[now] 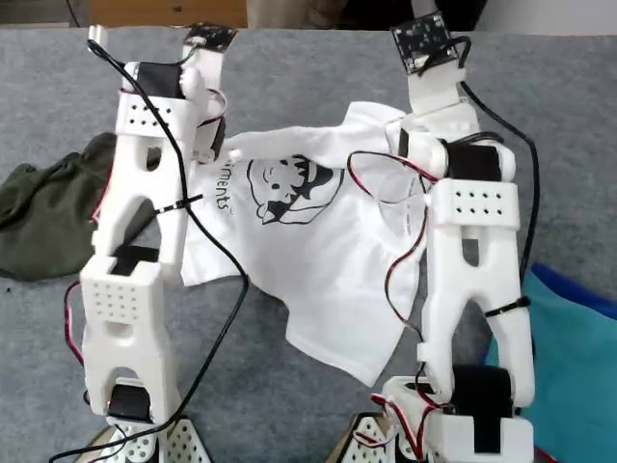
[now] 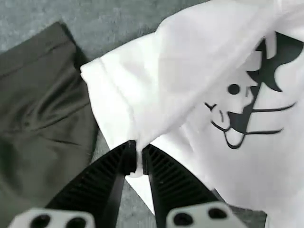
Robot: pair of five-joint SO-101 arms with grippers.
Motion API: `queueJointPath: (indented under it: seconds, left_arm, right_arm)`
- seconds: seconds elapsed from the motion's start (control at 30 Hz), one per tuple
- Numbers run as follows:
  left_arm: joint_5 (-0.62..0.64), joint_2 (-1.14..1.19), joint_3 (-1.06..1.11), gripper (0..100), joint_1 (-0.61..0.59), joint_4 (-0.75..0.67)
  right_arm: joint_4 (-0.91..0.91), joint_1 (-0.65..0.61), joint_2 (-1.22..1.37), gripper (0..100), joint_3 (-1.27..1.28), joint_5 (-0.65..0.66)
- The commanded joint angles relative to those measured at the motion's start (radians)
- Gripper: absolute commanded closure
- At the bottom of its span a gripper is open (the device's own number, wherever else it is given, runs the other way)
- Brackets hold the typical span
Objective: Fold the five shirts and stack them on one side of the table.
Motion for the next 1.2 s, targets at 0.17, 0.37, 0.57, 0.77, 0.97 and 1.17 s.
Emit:
queueJointPath:
  seconds: [0.17, 0.37, 0.57, 0.77, 0.97, 1.17]
  left_arm:
    - [0.161, -0.047, 0.203, 98, -0.229, -0.190]
    - [0.160, 0.064, 0.402, 98, -0.282, -0.422]
    - [0.166, 0.145, 0.400, 98, -0.333, -0.437]
    - [0.160, 0.150, 0.396, 98, -0.450, -0.439]
    - [0.160, 0.150, 0.396, 98, -0.555, -0.445]
    - [0.158, 0.150, 0.377, 98, -0.723, -0.482]
  right_arm:
    - [-0.052, -0.018, -0.070, 99.5, 0.008, -0.012]
    - [-0.058, -0.173, -0.024, 99.5, 0.047, -0.011]
    - [-0.058, -0.300, 0.053, 99.5, 0.047, -0.011]
    - [-0.058, -0.429, 0.124, 99.5, 0.024, -0.011]
    - [-0.071, -0.610, 0.283, 99.5, -0.163, -0.080]
    - [-0.063, -0.717, 0.476, 99.5, -0.357, -0.081]
